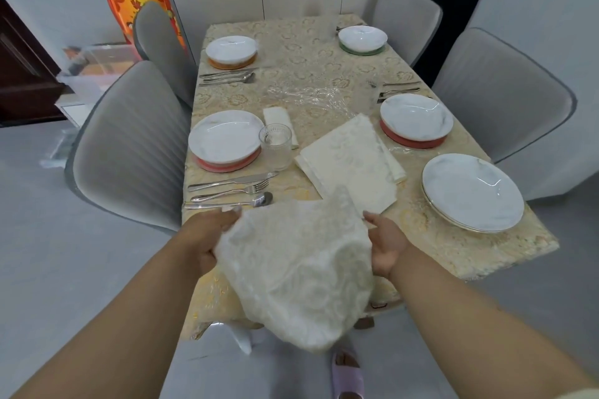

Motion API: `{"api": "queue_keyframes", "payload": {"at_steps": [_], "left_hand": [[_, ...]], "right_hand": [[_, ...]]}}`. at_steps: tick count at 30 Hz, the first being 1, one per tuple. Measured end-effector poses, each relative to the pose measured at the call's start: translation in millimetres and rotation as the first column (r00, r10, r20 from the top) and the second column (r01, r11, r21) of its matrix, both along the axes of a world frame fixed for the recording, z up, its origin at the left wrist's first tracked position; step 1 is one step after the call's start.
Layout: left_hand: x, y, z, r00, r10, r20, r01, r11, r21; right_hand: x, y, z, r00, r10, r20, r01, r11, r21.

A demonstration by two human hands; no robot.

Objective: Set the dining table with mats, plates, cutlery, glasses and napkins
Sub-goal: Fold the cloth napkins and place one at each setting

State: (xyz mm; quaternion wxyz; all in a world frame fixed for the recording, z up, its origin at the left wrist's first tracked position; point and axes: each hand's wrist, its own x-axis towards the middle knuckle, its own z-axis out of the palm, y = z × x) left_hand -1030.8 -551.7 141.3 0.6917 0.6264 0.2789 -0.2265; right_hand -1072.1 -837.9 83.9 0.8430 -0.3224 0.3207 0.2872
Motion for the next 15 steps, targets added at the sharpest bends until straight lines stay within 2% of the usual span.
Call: {"api": "queue_keyframes", "payload": {"at_steps": [2, 4, 7, 11, 13, 15], "left_hand": [[-1, 1, 0, 0.999, 0.035, 0.022, -0.033, 0.995, -0.096], [-4, -2, 2, 0.999, 0.044, 0.023, -0.04, 0.991, -0.125], [-10, -5, 3, 0.999, 0.016, 0.029, -0.012, 0.991, -0.13], [-18, -6, 0, 0.999, 0.041, 0.02, -0.037, 0.983, -0.18], [-22, -7, 0, 0.998, 0.053, 0.022, -0.048, 0.982, -0.182], [-24, -8, -1, 0.997, 0.063, 0.053, -0.054, 0.986, -0.158]], "right_hand": [[-6, 15, -2, 1.0, 0.002, -0.025, -0.001, 1.0, 0.029], [-11, 31, 0, 0.997, 0.056, -0.048, -0.054, 0.998, 0.037], [-11, 43, 9, 0.995, 0.095, 0.025, -0.098, 0.98, 0.175], [-11, 51, 26, 0.993, 0.042, 0.107, -0.074, 0.947, 0.314], [-9, 52, 28, 0.994, -0.006, 0.108, -0.026, 0.956, 0.292], [-1, 53, 25, 0.993, -0.046, 0.105, 0.025, 0.981, 0.191]]}}
